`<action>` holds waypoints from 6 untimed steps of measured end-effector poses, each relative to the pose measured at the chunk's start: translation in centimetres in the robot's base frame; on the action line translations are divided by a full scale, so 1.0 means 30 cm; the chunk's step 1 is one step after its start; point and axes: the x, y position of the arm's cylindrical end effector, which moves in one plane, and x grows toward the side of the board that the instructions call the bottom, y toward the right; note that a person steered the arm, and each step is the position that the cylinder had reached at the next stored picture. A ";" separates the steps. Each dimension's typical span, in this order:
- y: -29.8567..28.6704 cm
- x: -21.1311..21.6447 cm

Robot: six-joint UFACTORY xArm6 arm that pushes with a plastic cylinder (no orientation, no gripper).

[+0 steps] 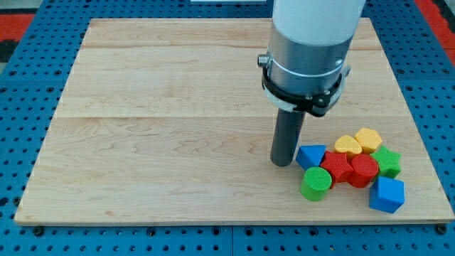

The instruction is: Move the green circle slightly down

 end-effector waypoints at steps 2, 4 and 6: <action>0.000 0.066; 0.045 0.066; 0.114 0.066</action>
